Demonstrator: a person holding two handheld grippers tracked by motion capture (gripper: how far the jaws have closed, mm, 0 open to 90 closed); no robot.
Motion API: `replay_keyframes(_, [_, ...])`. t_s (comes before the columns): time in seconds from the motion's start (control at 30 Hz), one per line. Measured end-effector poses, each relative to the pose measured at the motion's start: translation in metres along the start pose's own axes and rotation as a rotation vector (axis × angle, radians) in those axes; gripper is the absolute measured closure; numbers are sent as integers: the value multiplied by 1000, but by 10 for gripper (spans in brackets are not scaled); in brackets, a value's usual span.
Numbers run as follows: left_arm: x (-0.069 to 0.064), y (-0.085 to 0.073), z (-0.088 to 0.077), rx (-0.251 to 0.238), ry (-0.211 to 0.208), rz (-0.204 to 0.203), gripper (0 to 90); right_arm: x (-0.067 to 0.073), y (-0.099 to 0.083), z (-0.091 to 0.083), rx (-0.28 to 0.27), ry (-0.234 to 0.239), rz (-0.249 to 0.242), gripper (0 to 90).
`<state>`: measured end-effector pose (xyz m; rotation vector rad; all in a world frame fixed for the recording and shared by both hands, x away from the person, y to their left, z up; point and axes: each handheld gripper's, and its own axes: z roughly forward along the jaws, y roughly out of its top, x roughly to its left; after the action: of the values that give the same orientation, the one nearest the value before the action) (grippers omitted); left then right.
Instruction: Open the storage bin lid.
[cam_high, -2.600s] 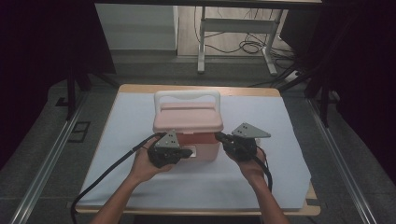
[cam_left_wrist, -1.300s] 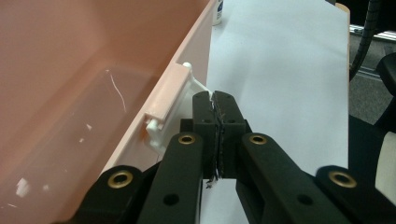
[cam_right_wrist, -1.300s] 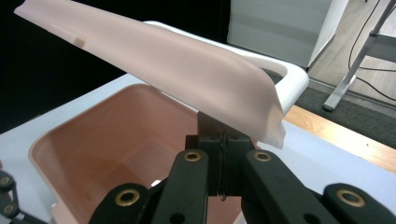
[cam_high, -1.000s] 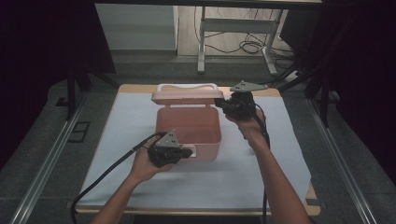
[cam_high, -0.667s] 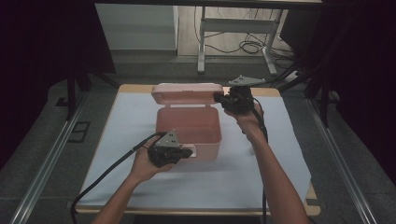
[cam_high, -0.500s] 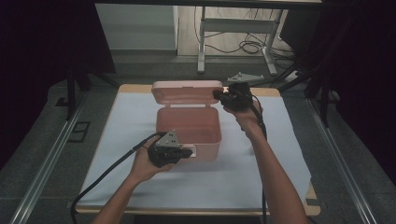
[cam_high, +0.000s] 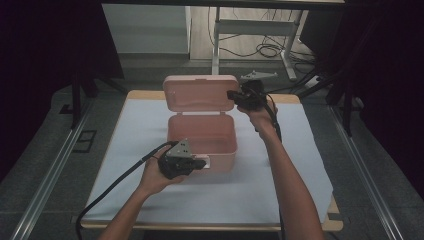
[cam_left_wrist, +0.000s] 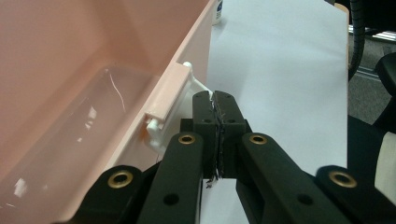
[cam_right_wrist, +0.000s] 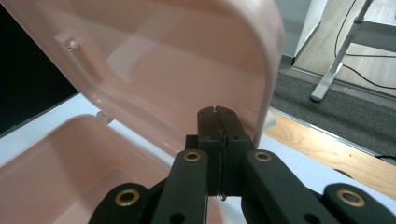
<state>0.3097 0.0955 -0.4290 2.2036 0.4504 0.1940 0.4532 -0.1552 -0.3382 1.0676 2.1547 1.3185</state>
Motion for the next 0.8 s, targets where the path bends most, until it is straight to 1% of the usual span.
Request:
replay_keyframes(0.2, [0, 0, 0, 1, 0, -1, 889, -6, 2, 9, 4, -8, 18, 889])
replay_keyframes(0.37, [0, 0, 0, -2, -1, -2, 888, -10, -1, 14, 13, -13, 35, 883])
replay_keyframes(0.53, [0, 0, 0, 1, 0, -2, 888, -15, -4, 12, 16, -26, 41, 883])
replay_keyframes(0.6, [0, 0, 0, -3, -1, -6, 888, -18, -5, 12, 19, -30, 51, 883])
replay_keyframes(0.63, [0, 0, 0, -1, 0, -1, 888, -19, -7, 12, 19, -32, 52, 883])
replay_keyframes(0.8, [1, 0, 0, 0, -3, -1, 888, -19, -14, 8, 25, -33, 43, 883])
